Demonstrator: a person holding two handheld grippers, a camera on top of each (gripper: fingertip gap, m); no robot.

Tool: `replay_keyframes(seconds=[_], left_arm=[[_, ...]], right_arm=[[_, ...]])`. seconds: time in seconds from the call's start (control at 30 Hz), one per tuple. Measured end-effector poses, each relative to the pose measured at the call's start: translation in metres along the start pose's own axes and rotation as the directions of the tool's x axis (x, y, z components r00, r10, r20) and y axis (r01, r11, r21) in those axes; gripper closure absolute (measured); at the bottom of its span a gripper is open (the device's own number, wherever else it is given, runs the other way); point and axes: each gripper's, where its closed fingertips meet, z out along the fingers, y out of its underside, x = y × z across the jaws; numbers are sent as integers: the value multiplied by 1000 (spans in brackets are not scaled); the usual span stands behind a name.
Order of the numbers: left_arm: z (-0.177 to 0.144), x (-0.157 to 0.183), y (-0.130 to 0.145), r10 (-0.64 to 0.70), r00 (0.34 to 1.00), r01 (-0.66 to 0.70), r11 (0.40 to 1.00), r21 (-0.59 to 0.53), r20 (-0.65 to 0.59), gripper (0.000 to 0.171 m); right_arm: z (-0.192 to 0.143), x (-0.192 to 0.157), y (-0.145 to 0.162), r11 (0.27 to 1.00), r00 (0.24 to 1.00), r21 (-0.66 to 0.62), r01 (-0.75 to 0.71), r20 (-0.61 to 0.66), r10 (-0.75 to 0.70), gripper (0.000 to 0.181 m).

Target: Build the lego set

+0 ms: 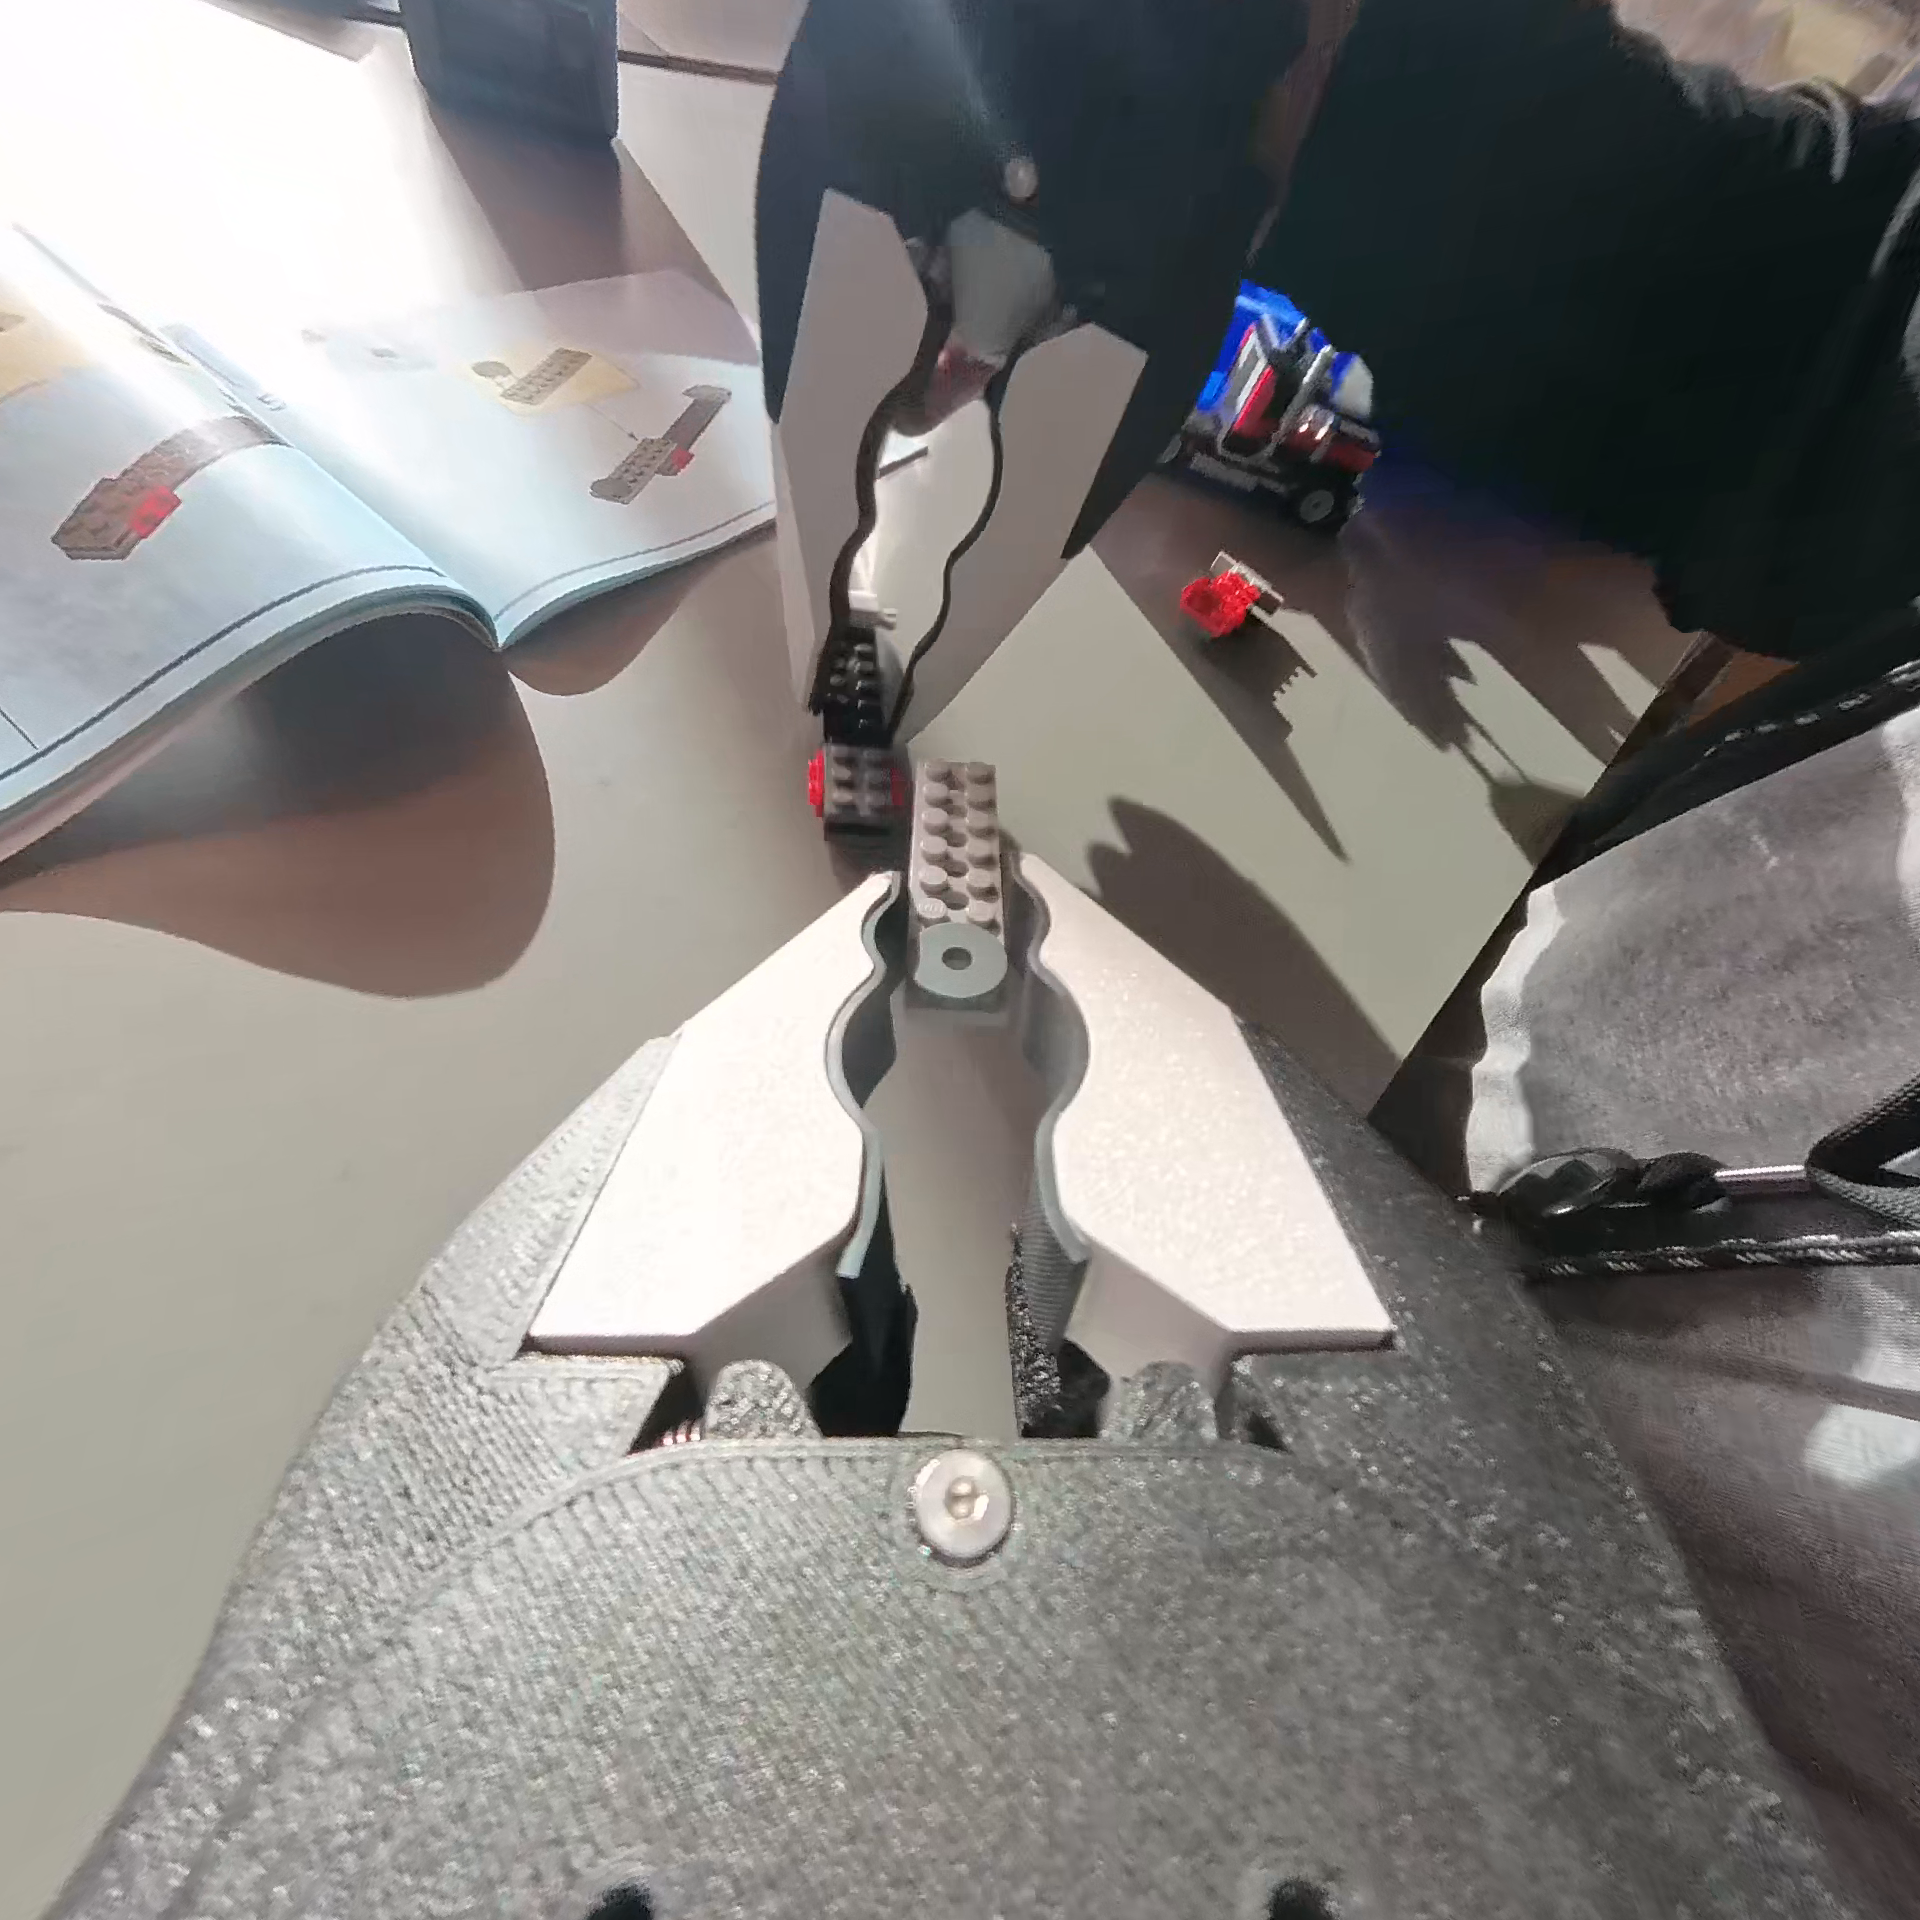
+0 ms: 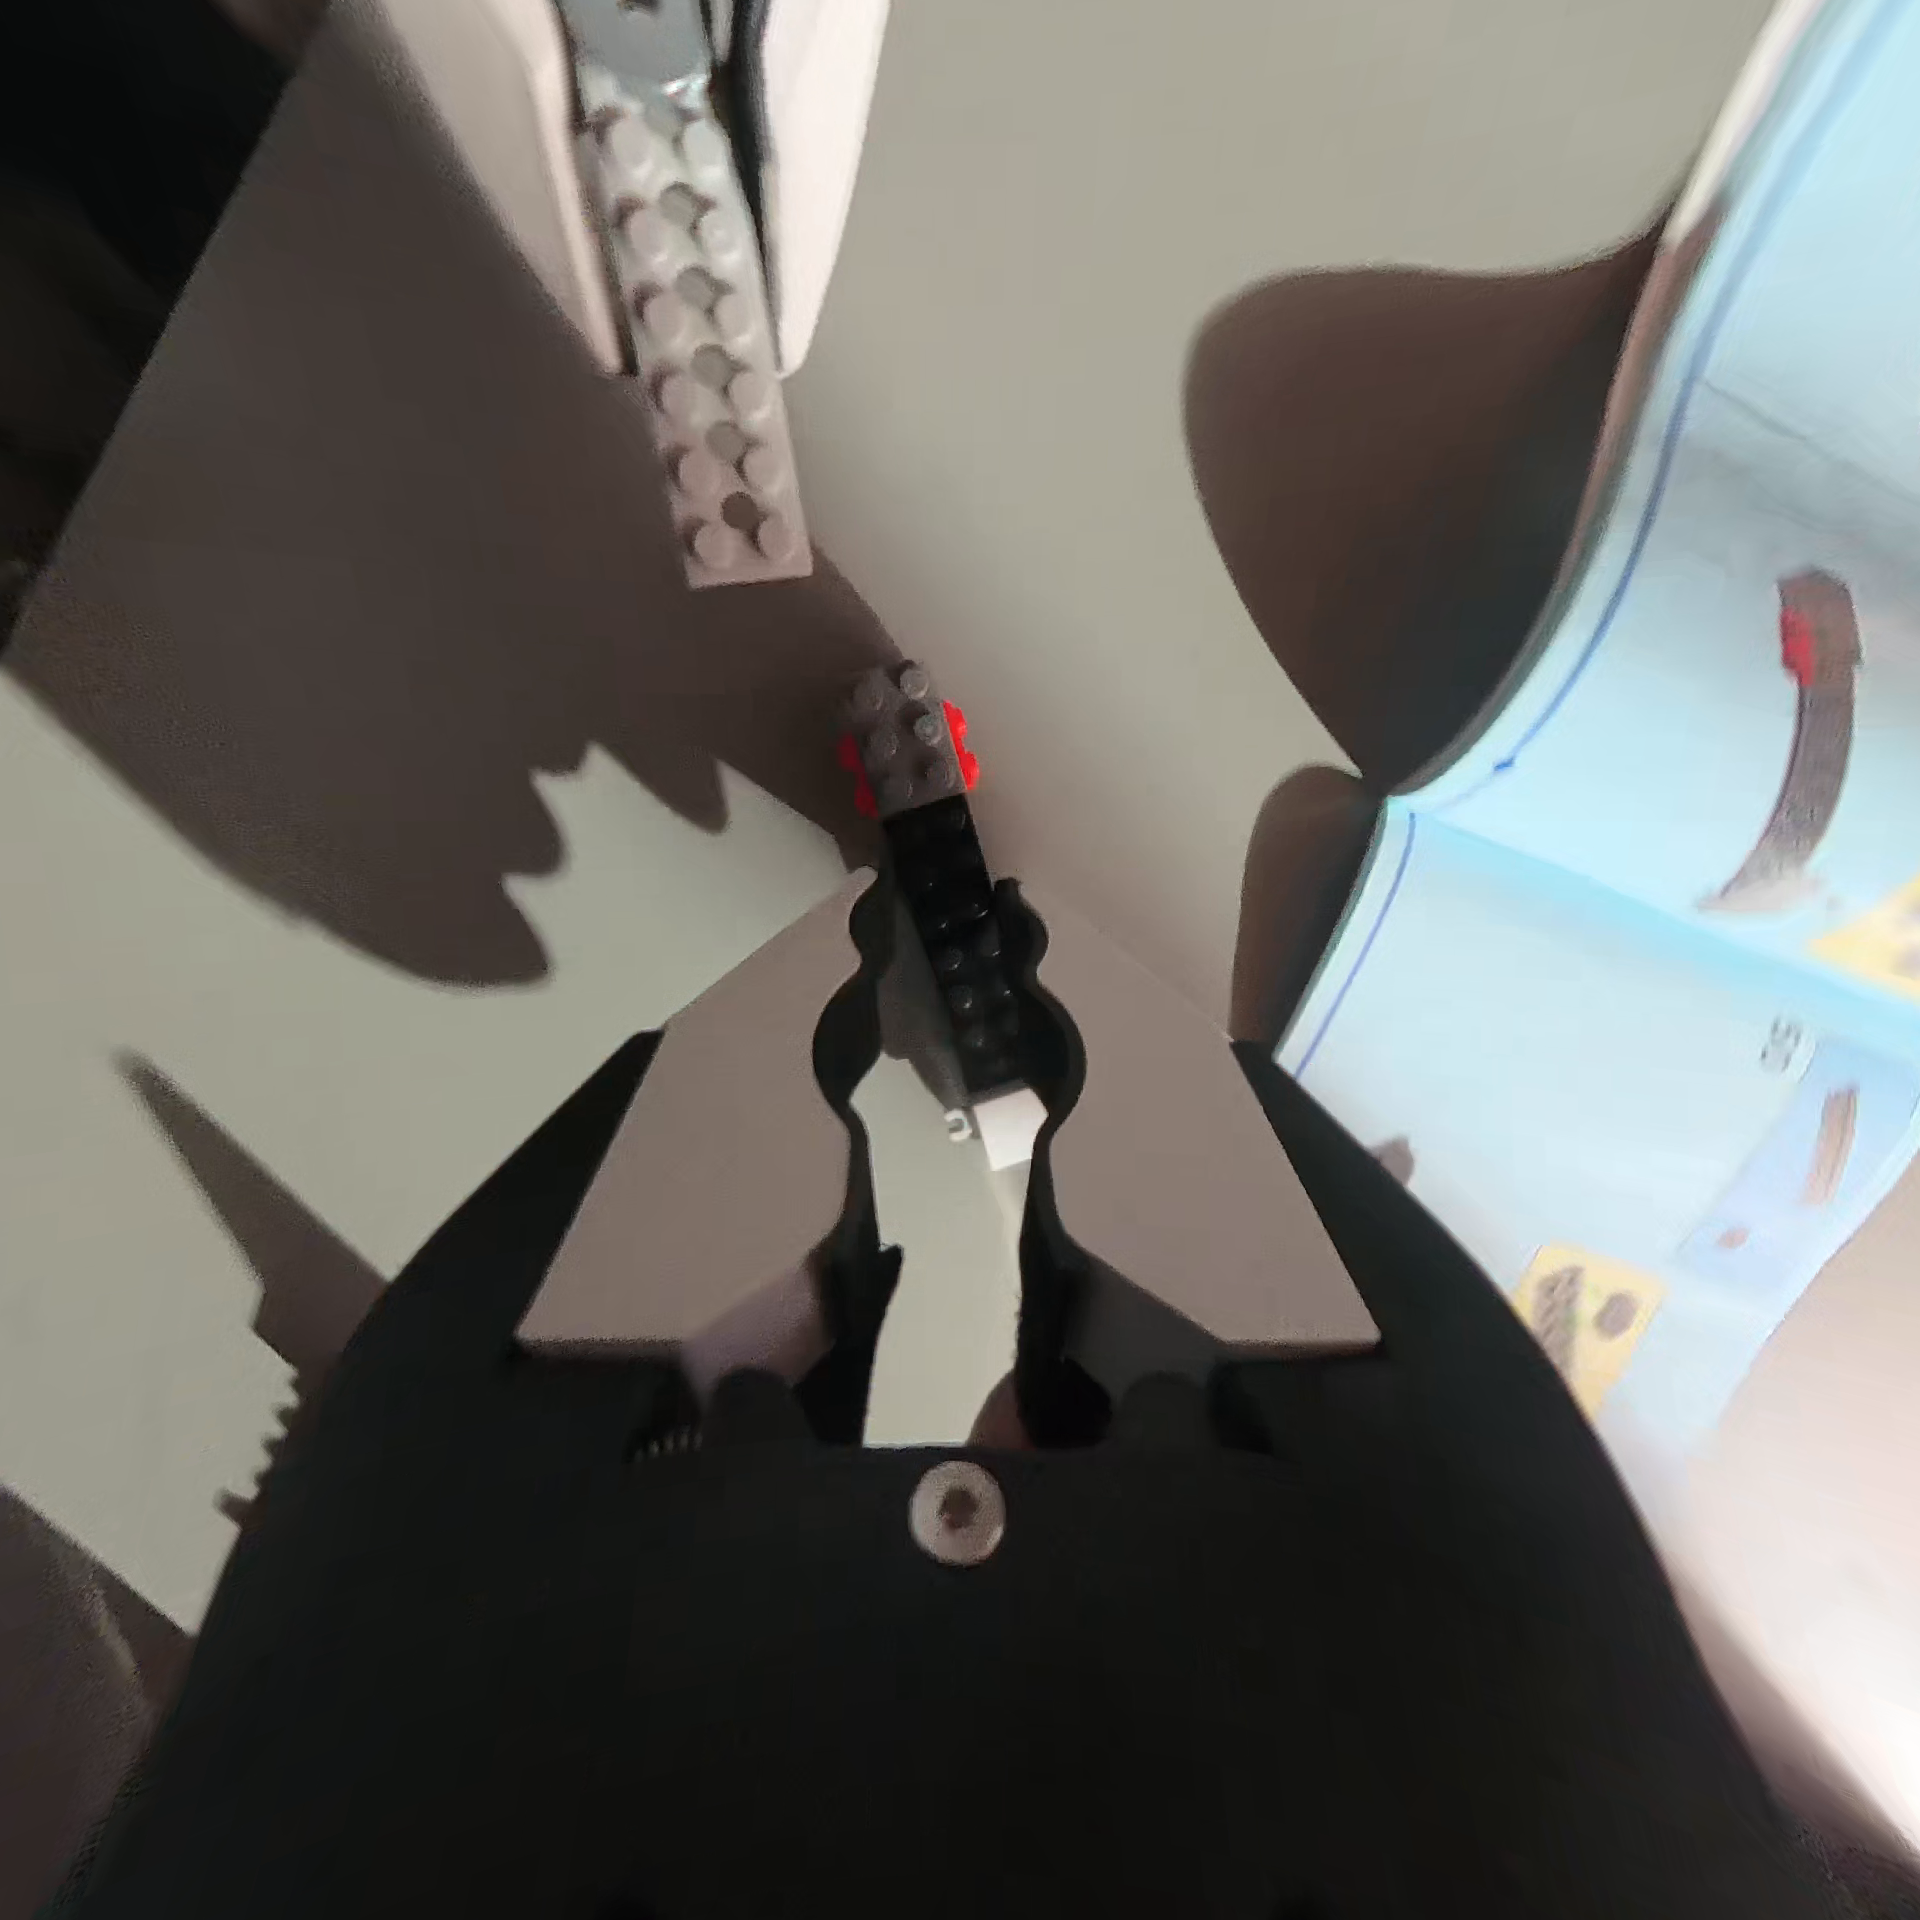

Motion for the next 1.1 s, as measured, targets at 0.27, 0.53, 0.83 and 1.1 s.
replay_keyframes(seconds=[0.27,0.53,0.83,1.1], left_arm=[[23,0,-8,151,988,-151,986,-69,-6,153],[55,7,-6,269,956,-286,944,-163,-116,153],[69,8,3,301,939,-335,911,-242,-169,152],[74,7,8,319,932,-358,888,-289,-173,151]], right_arm=[[-11,-19,16,970,965,110,-218,-123,231,161],[-18,-35,26,957,949,138,-254,-155,274,162],[-20,-38,30,950,951,188,-248,-138,276,162],[-20,-38,30,953,956,198,-231,-138,260,162]])
